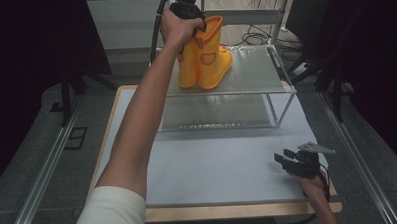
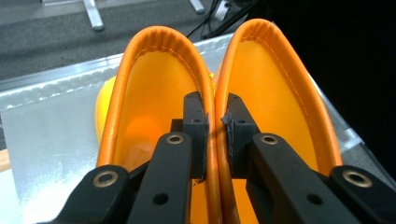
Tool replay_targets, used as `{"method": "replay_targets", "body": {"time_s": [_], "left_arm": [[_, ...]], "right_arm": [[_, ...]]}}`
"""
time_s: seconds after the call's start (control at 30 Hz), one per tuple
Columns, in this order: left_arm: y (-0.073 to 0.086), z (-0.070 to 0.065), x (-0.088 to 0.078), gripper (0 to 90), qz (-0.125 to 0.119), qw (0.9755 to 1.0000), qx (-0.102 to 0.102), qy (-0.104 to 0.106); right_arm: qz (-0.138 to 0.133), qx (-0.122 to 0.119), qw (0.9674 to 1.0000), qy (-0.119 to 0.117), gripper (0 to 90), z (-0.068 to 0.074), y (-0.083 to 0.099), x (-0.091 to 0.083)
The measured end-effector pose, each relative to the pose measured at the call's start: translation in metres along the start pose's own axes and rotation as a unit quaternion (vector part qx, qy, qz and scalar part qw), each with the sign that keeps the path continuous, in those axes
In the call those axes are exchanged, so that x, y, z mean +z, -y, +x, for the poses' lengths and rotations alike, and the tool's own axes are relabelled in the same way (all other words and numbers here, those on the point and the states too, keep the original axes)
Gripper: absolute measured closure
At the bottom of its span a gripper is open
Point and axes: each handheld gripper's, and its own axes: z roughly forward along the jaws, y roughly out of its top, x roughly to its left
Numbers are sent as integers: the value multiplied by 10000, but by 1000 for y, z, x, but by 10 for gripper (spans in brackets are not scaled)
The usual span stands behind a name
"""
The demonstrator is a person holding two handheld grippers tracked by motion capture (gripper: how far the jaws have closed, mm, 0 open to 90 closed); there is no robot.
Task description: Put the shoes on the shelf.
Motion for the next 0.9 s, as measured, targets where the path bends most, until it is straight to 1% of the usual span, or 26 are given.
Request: {"method": "replay_targets", "body": {"time_s": [0.03,0.1,0.13,0.17,0.23,0.27,0.3,0.33,0.37,0.43,0.47,0.53,0.63,0.7,0.73,0.77,0.83,0.87,0.9], "left_arm": [[1,2,2,819,-20,10000,-35,-31],[1,7,2,812,-44,9999,-107,52],[1,9,2,802,-38,9999,-99,75],[1,9,2,772,-55,9999,-64,133],[0,9,1,656,-90,9998,-30,182],[1,8,1,619,-134,9997,6,189],[1,7,-2,596,-303,9992,15,258],[0,6,-5,564,-428,9988,21,251],[0,5,-8,539,-478,9986,48,210],[0,3,-15,494,-561,9979,93,308],[0,2,-19,495,-565,9976,112,375],[4,-1,-29,501,-646,9965,295,444],[13,-2,-47,574,-785,9935,488,659],[25,-1,-62,671,-819,9915,642,786],[31,-1,-68,707,-826,9909,711,789],[37,0,-75,740,-818,9901,773,842],[47,0,-84,792,-816,9882,877,951],[53,0,-88,814,-780,9880,938,945],[61,1,-93,829,-750,9875,975,983]], "right_arm": [[3,-3,10000,-2,495,0,0,0],[15,-4,10000,0,495,0,0,0],[23,-13,10000,-2,495,1,0,1],[24,-29,10000,4,495,0,0,1],[43,-21,10000,8,495,1,1,2],[42,-18,10000,9,494,1,1,2],[56,-35,10000,5,494,1,1,2],[60,-38,10000,4,494,1,1,2],[62,-40,10000,3,494,1,1,2],[56,-39,10000,3,493,1,1,2],[55,-41,10000,4,493,1,1,2],[44,-54,10000,0,493,1,1,2],[38,-59,10000,5,493,2,0,1],[22,-64,10000,13,493,2,0,1],[20,-51,10000,9,493,3,0,0],[7,-63,10000,10,492,3,-1,0],[-22,-89,10000,12,492,4,-2,-1],[-34,-96,9999,7,492,5,-2,-2],[-51,-123,9999,17,492,6,-2,-2]]}}
